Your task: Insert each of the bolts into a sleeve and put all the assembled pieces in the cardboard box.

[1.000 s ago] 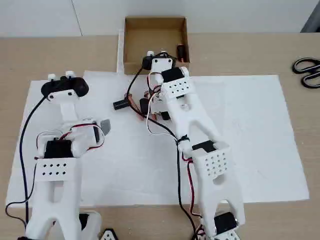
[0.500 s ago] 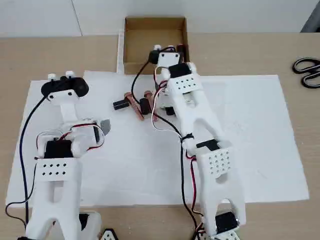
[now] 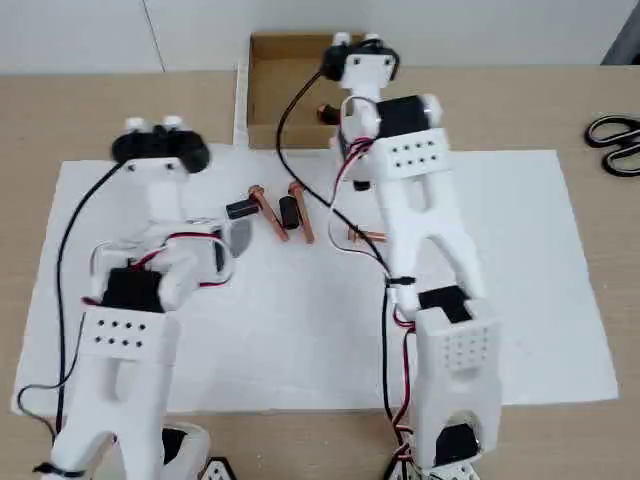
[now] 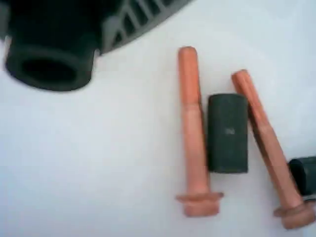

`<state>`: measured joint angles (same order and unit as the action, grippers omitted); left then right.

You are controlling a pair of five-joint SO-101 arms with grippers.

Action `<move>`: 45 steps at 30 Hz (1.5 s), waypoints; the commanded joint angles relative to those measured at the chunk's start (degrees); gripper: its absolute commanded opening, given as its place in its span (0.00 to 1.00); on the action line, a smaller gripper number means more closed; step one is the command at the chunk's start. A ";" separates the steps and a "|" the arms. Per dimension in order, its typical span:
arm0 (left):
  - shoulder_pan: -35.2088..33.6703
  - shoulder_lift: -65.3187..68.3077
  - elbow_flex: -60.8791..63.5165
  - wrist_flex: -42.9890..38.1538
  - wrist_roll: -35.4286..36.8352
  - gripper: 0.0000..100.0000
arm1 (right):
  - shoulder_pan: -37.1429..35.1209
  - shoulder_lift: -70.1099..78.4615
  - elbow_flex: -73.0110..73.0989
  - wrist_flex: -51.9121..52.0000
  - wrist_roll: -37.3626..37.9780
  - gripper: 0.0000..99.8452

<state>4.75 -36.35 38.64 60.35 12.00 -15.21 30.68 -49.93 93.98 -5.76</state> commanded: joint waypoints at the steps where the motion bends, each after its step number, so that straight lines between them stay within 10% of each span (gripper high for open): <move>1: 5.54 8.09 -10.33 2.11 0.88 0.24 | 5.93 -9.63 -2.90 1.89 0.97 0.01; 19: 19.52 68.40 -85.05 34.37 32.88 0.24 | 28.97 -33.27 13.80 2.24 4.92 0.01; 31: 23.38 77.80 -93.32 37.54 54.86 0.24 | 29.14 -33.27 13.80 2.24 4.84 0.01; 45: 25.41 85.19 -93.05 31.38 62.95 0.24 | 29.14 -33.01 13.89 2.33 4.75 0.01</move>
<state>29.80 49.63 -52.09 93.93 74.07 13.36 0.62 -35.87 96.35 -1.63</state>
